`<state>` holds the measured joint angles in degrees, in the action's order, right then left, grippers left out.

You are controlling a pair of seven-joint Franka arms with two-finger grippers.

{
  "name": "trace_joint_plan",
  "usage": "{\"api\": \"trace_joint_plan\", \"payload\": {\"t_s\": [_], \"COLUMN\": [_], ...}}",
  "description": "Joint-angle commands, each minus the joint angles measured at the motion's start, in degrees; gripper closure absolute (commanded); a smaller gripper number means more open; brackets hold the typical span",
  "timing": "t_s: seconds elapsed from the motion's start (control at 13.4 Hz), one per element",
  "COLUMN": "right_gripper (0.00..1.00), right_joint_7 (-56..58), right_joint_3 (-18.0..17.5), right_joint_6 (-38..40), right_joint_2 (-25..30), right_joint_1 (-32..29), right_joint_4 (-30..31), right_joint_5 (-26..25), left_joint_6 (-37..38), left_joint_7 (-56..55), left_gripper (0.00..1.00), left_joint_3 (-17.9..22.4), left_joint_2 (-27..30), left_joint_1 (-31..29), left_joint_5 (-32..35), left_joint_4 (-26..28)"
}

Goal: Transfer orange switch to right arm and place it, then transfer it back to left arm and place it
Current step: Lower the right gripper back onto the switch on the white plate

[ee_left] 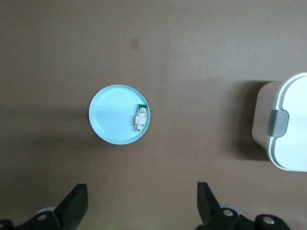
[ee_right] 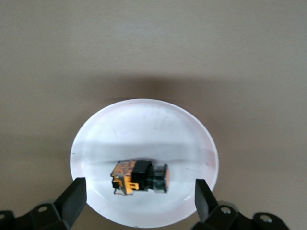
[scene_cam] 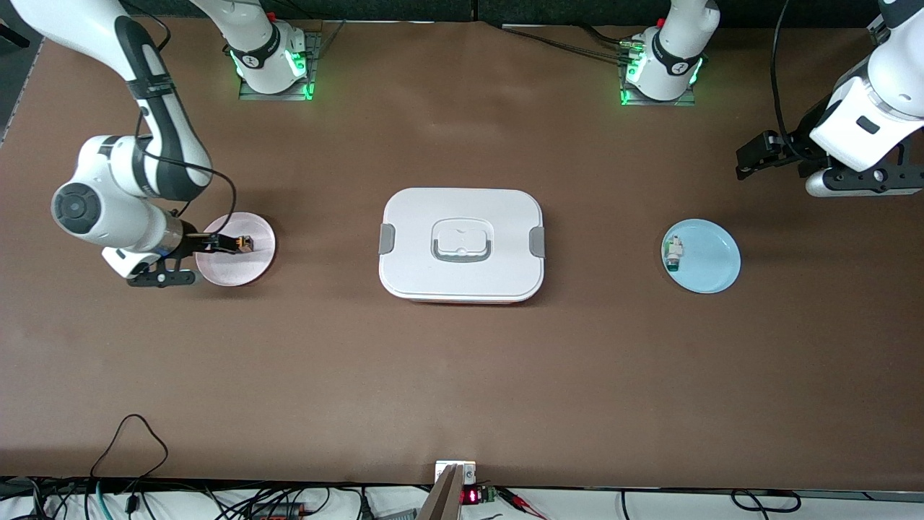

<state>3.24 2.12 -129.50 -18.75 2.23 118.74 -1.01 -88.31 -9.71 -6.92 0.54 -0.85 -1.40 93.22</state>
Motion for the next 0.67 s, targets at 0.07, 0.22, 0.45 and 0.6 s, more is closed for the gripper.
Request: {"api": "trace_joint_plan", "payload": {"t_s": [0.07, 0.22, 0.45, 0.6], "right_gripper": [0.0, 0.0, 0.0, 0.0], "right_joint_7": [-0.07, -0.33, -4.81, -5.26], "right_joint_3": [0.08, 0.08, 0.08, 0.08], "right_joint_6": [-2.86, -5.05, -7.33, -8.92], "right_joint_2": [0.65, -0.66, -1.11, -1.11], "right_joint_1": [1.9, 1.73, 1.55, 1.55], "right_joint_4": [2.55, 2.81, 4.3, 5.88], "right_joint_5": [-3.38, -3.73, -10.04, -10.5], "left_joint_6": [0.59, 0.59, 0.59, 0.59], "left_joint_7": [0.75, 0.75, 0.75, 0.75], "left_gripper": [0.0, 0.0, 0.0, 0.0], "left_joint_3": [0.15, 0.15, 0.15, 0.15], "left_joint_2": [-0.28, -0.28, -0.28, -0.28], "left_joint_1": [-0.2, -0.2, -0.2, -0.2], "left_joint_5": [-0.71, -0.71, -0.71, -0.71], "left_joint_4": [-1.02, -1.02, -1.02, -1.02]}}
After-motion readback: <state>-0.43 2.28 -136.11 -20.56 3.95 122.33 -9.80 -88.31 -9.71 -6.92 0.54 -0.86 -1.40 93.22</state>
